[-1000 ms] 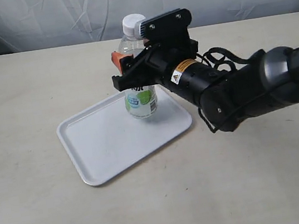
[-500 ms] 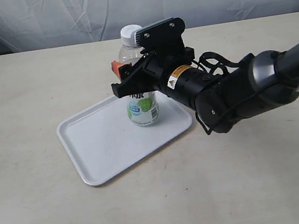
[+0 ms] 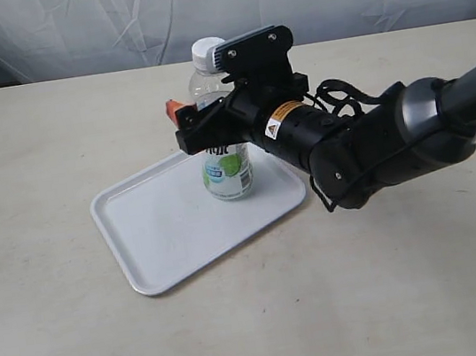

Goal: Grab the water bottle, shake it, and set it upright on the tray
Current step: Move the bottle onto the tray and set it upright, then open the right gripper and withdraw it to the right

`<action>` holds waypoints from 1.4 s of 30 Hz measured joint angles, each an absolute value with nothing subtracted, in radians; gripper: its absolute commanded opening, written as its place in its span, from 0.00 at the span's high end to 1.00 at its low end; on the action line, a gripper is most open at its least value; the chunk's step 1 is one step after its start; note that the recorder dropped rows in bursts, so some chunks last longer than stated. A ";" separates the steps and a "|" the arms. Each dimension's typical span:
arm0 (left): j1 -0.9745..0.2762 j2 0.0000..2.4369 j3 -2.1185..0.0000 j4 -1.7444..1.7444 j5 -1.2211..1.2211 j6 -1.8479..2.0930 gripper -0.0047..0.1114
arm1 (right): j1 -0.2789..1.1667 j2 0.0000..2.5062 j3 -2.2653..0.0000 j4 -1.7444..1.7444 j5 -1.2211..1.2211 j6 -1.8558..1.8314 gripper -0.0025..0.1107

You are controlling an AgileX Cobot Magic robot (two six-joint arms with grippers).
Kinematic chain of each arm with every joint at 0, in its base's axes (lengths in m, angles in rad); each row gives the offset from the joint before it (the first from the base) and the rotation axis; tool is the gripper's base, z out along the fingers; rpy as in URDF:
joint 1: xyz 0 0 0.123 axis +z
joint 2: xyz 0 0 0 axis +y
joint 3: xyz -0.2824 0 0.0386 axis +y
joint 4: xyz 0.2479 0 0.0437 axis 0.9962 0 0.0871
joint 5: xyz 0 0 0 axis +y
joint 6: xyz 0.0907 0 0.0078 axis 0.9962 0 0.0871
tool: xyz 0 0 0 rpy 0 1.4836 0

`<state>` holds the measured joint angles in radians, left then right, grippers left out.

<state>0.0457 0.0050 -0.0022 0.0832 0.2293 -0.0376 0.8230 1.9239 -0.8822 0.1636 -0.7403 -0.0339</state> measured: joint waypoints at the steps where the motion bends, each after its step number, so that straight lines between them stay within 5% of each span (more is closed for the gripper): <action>1: 0.046 0.005 -0.002 0.083 0.229 -0.038 0.96 | 0.823 1.924 -0.882 0.164 -0.740 -0.034 0.06; 15: 0.046 0.005 -0.002 0.083 0.229 -0.038 0.96 | 0.823 1.655 -0.882 0.208 -0.679 -0.139 0.06; 21: 0.046 0.005 -0.002 0.083 0.229 -0.038 0.96 | 0.823 1.258 -0.886 0.217 0.039 -0.263 0.06; 25: 0.046 0.005 -0.002 0.083 0.229 -0.038 0.96 | 0.834 1.105 -0.886 0.264 0.363 -0.267 0.37; 28: 0.046 0.005 -0.002 0.083 0.229 -0.038 0.96 | 0.850 1.045 -0.886 0.307 0.454 -0.267 0.90; 29: 0.046 0.005 -0.002 0.083 0.229 -0.038 0.96 | 0.859 1.031 -0.886 0.318 0.472 -0.267 0.97; 42: 0.046 0.005 -0.002 0.083 0.229 -0.038 0.96 | 0.888 0.968 -0.877 0.442 0.546 -0.267 0.90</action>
